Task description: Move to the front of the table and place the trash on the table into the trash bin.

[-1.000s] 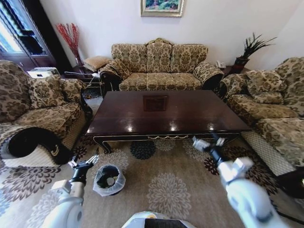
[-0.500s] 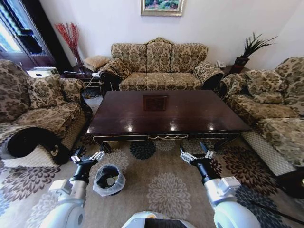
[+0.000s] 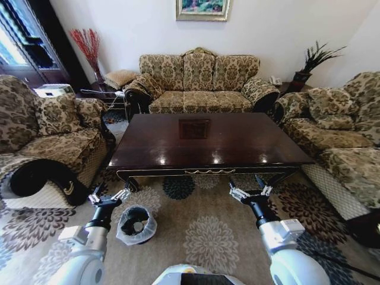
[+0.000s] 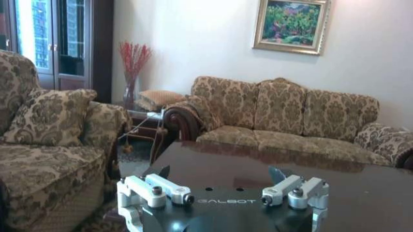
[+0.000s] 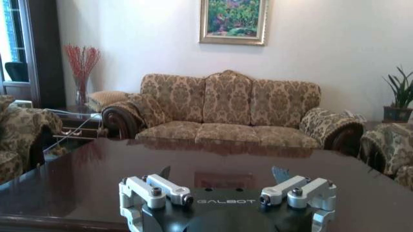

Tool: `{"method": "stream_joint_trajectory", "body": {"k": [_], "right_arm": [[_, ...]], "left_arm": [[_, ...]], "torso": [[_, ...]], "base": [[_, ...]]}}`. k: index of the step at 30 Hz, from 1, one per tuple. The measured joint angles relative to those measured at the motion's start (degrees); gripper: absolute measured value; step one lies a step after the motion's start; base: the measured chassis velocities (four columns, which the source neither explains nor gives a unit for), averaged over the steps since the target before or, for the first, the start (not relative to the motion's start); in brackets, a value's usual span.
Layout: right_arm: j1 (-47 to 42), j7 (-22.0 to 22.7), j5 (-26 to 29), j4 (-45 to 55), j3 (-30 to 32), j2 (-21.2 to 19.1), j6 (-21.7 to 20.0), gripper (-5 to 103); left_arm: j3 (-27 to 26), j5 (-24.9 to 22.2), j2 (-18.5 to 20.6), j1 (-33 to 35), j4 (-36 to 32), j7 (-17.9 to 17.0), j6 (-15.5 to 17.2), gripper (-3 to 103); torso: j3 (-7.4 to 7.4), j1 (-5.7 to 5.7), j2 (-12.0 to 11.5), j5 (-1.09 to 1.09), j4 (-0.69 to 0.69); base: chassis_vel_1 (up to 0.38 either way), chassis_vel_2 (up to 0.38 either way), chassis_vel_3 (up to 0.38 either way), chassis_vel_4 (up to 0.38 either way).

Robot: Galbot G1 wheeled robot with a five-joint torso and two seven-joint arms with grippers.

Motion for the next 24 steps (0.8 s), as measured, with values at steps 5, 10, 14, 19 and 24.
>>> {"method": "stream_joint_trajectory", "body": {"k": [5, 10, 14, 19, 24], "right_arm": [[0.0, 0.0, 0.1, 0.0, 0.0, 0.0, 0.0, 100], [0.0, 0.0, 0.1, -0.1, 0.0, 0.0, 0.1, 100], [0.1, 0.0, 0.2, -0.1, 0.0, -0.1, 0.1, 100], [0.1, 0.0, 0.2, -0.1, 0.0, -0.1, 0.1, 100], [0.1, 0.0, 0.2, -0.1, 0.0, -0.1, 0.1, 100]], "left_arm": [[0.0, 0.0, 0.0, 0.0, 0.0, 0.0, 0.0, 100], [0.0, 0.0, 0.0, 0.0, 0.0, 0.0, -0.1, 100], [0.0, 0.0, 0.0, 0.0, 0.0, 0.0, -0.1, 100], [0.0, 0.0, 0.1, 0.0, -0.1, 0.0, -0.1, 100], [0.0, 0.0, 0.1, 0.0, -0.1, -0.1, -0.1, 100]], "torso": [[0.0, 0.0, 0.0, -0.01, 0.0], [0.0, 0.0, 0.0, -0.01, 0.0], [0.0, 0.0, 0.0, 0.01, 0.0], [0.0, 0.0, 0.0, 0.02, 0.0], [0.0, 0.0, 0.0, -0.04, -0.01]], "base": [[-0.048, -0.025, 0.041, 0.036], [-0.114, -0.123, 0.119, 0.106], [-0.212, -0.224, 0.221, 0.205], [-0.265, -0.27, 0.266, 0.267], [-0.298, -0.324, 0.298, 0.312]]}}
